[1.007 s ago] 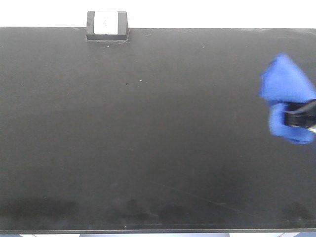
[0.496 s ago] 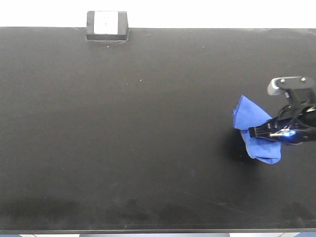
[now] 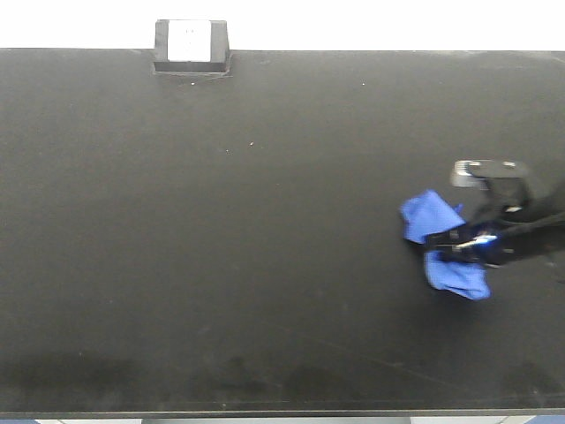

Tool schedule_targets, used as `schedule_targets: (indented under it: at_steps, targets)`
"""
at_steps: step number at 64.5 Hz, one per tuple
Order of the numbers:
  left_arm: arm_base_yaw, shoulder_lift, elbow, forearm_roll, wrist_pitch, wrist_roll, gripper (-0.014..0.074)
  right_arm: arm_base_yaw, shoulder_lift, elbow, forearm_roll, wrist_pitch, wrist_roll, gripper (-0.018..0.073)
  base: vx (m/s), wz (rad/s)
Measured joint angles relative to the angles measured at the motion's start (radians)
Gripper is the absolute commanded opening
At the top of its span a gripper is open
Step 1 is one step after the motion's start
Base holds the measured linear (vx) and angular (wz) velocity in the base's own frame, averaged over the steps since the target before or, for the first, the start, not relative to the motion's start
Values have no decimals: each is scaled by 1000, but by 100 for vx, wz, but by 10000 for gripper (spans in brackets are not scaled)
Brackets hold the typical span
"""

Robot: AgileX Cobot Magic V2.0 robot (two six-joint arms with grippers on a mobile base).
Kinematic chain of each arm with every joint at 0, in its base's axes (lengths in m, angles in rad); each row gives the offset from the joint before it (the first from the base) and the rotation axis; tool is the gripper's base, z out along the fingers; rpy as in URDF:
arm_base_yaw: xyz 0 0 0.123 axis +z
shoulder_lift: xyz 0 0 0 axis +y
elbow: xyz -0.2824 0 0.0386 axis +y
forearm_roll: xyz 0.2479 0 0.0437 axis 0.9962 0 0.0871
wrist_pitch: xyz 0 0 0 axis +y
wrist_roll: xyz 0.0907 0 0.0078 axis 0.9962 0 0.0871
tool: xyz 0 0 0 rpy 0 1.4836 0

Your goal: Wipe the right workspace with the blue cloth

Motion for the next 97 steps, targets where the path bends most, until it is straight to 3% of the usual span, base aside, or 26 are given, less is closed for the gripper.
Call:
schedule_targets:
  at_steps: [18,26,32,38,56,64,69,81,97]
  targets:
    - [0,0,0,0,0,0,523,330,21,-6,114,-63,18,11,0,0]
    - [0,0,0,0,0,0,523,390,21,-6,124,-68,49,13,0,0]
    - [0,0,0,0,0,0,523,365,21,-6,114,-65,116,13,0,0]
    - [0,0,0,0,0,0,523,288,21,-6,58,-53,167,13,0,0]
    - [0,0,0,0,0,0,523,-95,21,-12,-188,-26,210,13,0,0]
    - [0,0,0,0,0,0,523,-256,18,-12,-210,-25,230,13,0,0]
    - [0,0,0,0,0,0,523,-290,18,-12,-210,-24,230,13,0,0]
    - [0,0,0,0,0,0,523,-226,18,-12,-202,-37,204,13,0,0]
    - [0,0,0,0,0,0,523,71,18,-11,-134,-50,180,14,0,0]
